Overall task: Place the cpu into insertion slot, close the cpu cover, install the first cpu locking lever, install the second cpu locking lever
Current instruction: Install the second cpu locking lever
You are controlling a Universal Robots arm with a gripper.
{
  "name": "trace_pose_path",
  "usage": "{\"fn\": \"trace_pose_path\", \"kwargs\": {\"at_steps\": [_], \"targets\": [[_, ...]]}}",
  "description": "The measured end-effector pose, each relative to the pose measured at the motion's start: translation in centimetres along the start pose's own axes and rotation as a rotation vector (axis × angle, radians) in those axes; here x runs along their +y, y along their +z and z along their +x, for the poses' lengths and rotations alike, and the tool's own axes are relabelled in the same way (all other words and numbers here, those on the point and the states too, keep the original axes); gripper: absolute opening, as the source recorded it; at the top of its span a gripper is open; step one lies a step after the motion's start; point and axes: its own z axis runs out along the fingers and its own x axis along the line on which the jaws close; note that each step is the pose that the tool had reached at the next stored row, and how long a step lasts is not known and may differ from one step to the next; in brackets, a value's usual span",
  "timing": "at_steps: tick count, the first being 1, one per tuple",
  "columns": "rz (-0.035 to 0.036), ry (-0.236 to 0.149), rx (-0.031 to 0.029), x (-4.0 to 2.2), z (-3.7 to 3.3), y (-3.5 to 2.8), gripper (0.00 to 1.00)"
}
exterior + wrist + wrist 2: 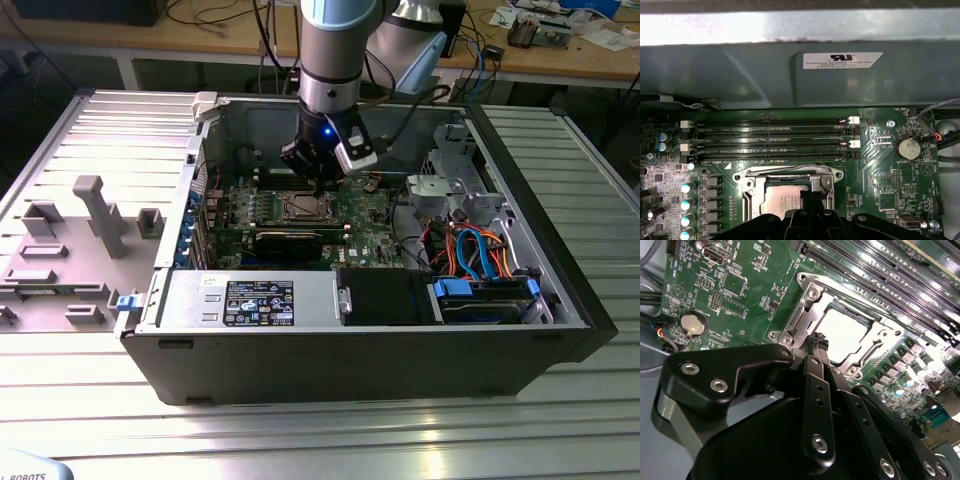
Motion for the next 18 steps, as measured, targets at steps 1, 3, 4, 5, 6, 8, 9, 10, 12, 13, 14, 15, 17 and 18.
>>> {"fn": "trace_pose_path", "kwargs": {"at_steps": [1,3,4,5,6,8,9,10,12,13,14,15,17,18], "targets": [[0.0,0.0,0.0,-0.02,0.0,0.0,0.11],[0.0001,0.0,0.0,-0.07,-0.01,-0.01,0.11],[0.0001,0.0,0.0,-0.08,-0.01,-0.01,0.11],[0.0001,0.0,0.0,-0.1,-0.01,-0.01,0.11],[0.0,0.0,0.0,-0.12,-0.02,-0.01,0.11],[0.0001,0.0,0.0,-0.12,-0.01,-0.01,0.11],[0.0,0.0,0.0,-0.12,-0.01,-0.01,0.11],[0.0001,0.0,0.0001,-0.12,-0.01,-0.01,0.11],[0.0,0.0,0.0,-0.12,-0.02,-0.01,0.11],[0.0,0.0,0.0,-0.12,-0.02,-0.01,0.11],[0.0001,0.0,0.0,-0.13,-0.02,-0.01,0.11],[0.0001,0.0,0.0,-0.13,-0.02,-0.01,0.11],[0.0,0.0,0.0,-0.15,-0.02,-0.01,0.11],[0.0047,0.0,0.0,-0.16,-0.02,-0.07,0.11]]}}
